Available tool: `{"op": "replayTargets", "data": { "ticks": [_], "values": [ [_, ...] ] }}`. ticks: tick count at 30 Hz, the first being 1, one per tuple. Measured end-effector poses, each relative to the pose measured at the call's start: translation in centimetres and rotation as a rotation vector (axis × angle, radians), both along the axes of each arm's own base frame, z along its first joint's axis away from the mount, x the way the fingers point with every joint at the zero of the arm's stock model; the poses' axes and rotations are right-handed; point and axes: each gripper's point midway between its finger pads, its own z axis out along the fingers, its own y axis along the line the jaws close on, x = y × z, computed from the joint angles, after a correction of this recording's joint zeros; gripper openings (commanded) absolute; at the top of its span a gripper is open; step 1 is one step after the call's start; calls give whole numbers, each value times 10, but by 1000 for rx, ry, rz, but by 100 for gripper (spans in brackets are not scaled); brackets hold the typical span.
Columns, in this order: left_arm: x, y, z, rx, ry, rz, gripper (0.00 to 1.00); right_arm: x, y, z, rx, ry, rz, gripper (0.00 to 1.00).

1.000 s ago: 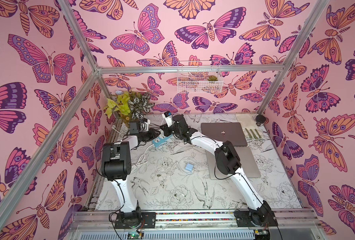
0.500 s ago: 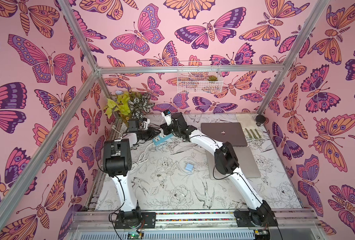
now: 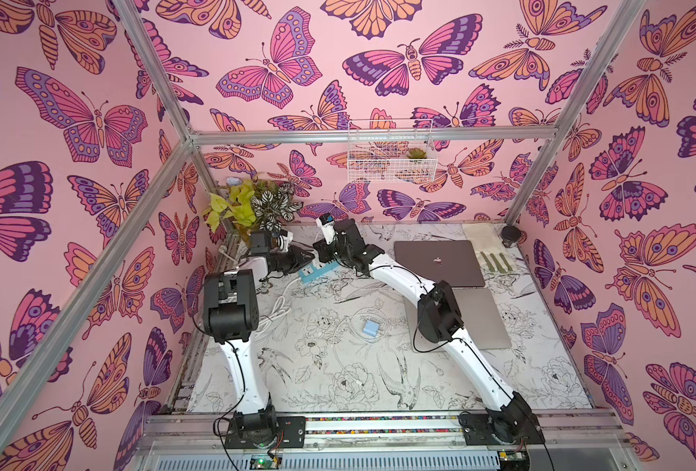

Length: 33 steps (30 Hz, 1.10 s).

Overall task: Unplug the laptop charger
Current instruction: Remove the charging cable from the plug.

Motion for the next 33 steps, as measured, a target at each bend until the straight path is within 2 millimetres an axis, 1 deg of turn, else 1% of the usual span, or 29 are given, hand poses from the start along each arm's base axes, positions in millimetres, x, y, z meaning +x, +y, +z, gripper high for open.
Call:
{"op": "replayTargets", "data": {
  "ticks": [28, 29, 30, 31, 33],
  "values": [
    [-3, -3, -2, -20, 26, -14, 31, -4, -5, 5, -20, 61, -19, 0],
    [-3, -3, -2, -19, 26, -13, 31, -4, -5, 8, -14, 59, -19, 0],
    [-2, -2, -2, -18, 23, -12, 31, -3, -3, 16, 7, 44, -19, 0],
    [-1, -1, -2, -15, 19, -9, 31, -1, 0, 31, 38, 18, -17, 0],
    [1, 0, -1, -9, 13, -4, 31, 1, 4, 71, 119, -56, -9, 0]
  ]
}}
